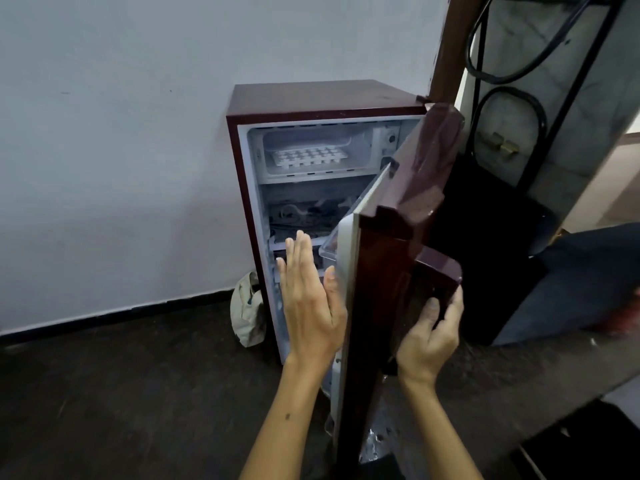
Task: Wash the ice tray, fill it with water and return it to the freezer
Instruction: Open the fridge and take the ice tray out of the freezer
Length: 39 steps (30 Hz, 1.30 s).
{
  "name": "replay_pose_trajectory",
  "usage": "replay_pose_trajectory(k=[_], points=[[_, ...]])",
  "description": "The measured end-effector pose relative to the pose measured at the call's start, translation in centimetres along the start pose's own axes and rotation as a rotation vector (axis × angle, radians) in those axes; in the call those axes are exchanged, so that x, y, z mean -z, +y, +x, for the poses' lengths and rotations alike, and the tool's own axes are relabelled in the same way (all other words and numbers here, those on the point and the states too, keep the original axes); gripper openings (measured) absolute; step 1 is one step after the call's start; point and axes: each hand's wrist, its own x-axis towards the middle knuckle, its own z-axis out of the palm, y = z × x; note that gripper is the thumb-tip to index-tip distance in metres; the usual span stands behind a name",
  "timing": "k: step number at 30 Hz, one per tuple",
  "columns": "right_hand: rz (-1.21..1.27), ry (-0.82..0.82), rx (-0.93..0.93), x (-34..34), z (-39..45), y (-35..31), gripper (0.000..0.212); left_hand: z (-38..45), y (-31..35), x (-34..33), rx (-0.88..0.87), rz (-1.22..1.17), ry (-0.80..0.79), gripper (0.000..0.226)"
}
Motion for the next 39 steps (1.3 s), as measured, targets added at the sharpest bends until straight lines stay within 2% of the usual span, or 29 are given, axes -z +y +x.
replay_pose_trajectory(k=[4,6,8,10,12,15,17,19,22,28,32,39], points=[[0.05,0.161,-0.087,3.3,2.6,-0.3,0.046,-1.2,-0.4,-1.9,0.041,0.023,-0.055,0.056],[0.095,0.271,-0.071,4.6,3.8,-1.7,0.048,-1.5,-0.3,-2.9,0.067,0.017,-0.076,0.057],[0.054,0.376,0.036,5.4,4.7,-3.6,0.051,-1.5,-0.3,-3.9,0.065,0.021,-0.124,0.058],[-0.023,0.409,0.193,5.9,5.0,-6.0,0.053,-1.0,-0.2,-5.1,0.051,0.01,-0.199,0.059],[-0.104,0.313,0.365,5.5,4.8,-8.3,0.05,-0.1,0.1,-6.4,0.052,-0.029,-0.284,0.058],[-0.311,-0.063,0.572,3.1,4.2,-9.2,0.047,1.7,0.6,-8.8,0.02,-0.065,-0.415,0.059],[-0.552,-0.272,0.563,1.2,4.0,-7.0,0.05,2.9,0.7,-10.7,-0.069,-0.015,-0.516,0.058],[-0.797,-0.354,0.486,0.0,4.2,-4.1,0.054,3.9,0.5,-12.5,-0.192,0.079,-0.585,0.057],[-1.072,-0.352,0.447,-0.6,5.2,-1.2,0.059,5.2,0.4,-14.7,-0.35,0.169,-0.647,0.059],[-1.324,-0.218,0.382,0.4,7.6,1.9,0.064,7.0,1.2,-19.1,-0.639,0.219,-0.706,0.071],[-1.422,-0.165,0.348,1.8,9.0,3.5,0.066,6.5,1.5,-21.7,-0.69,0.115,-0.707,0.066],[-1.37,-0.103,0.267,4.8,12.7,6.2,0.065,5.1,4.0,-24.9,-0.729,0.009,-0.666,0.064]])
